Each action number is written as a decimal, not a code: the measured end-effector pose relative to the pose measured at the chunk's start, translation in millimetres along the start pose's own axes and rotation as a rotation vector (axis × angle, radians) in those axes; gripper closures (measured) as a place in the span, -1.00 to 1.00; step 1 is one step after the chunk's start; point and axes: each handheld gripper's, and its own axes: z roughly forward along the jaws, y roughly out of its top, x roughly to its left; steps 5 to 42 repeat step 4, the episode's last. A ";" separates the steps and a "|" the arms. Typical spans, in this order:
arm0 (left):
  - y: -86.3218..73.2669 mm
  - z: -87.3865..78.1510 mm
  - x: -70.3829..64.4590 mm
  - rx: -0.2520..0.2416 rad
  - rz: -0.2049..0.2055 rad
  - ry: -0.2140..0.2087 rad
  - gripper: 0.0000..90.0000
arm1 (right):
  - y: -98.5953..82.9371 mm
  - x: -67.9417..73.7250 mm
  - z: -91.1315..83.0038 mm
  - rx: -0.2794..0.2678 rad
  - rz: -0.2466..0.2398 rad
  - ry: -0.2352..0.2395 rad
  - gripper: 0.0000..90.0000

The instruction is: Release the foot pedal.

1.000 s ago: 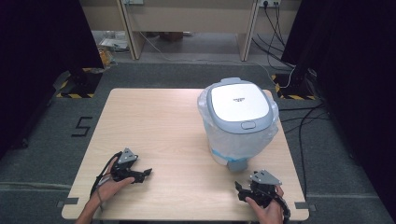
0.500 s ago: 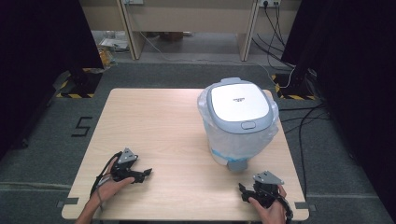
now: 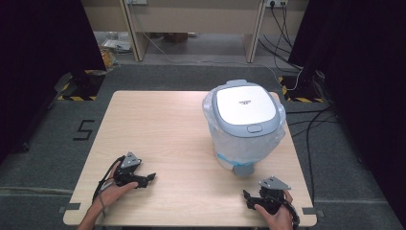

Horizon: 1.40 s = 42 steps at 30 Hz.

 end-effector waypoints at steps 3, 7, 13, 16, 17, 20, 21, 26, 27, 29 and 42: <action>0.0 -0.1 0.0 0.001 0.000 0.000 -0.68 | 0.0 0.0 0.2 0.000 -0.002 0.000 -0.72; 0.0 -0.1 0.0 0.001 0.000 0.000 -0.68 | 0.0 0.1 0.1 0.000 -0.002 0.001 -0.72; 0.0 -0.1 0.0 0.001 0.000 0.000 -0.68 | 0.0 0.1 0.1 0.000 -0.002 0.001 -0.72; 0.0 -0.1 0.0 0.001 0.000 0.000 -0.68 | 0.0 0.1 0.1 0.000 -0.002 0.001 -0.72; 0.0 -0.1 0.0 0.001 0.000 0.000 -0.68 | 0.0 0.1 0.1 0.000 -0.002 0.001 -0.72; 0.0 -0.1 0.0 0.001 0.000 0.000 -0.68 | 0.0 0.1 0.1 0.000 -0.002 0.001 -0.72; 0.0 -0.1 0.0 0.001 0.000 0.000 -0.68 | 0.0 0.1 0.1 0.000 -0.002 0.001 -0.72; 0.0 -0.1 0.0 0.001 0.000 0.000 -0.68 | 0.0 0.1 0.1 0.000 -0.002 0.001 -0.72; 0.0 -0.1 0.0 0.001 0.000 0.000 -0.68 | 0.0 0.1 0.1 0.000 -0.002 0.001 -0.72; 0.0 -0.1 0.0 0.001 0.000 0.000 -0.68 | 0.0 0.1 0.1 0.000 -0.002 0.001 -0.72; 0.0 -0.1 0.0 0.001 0.000 0.000 -0.68 | 0.0 0.1 0.1 0.000 -0.002 0.001 -0.72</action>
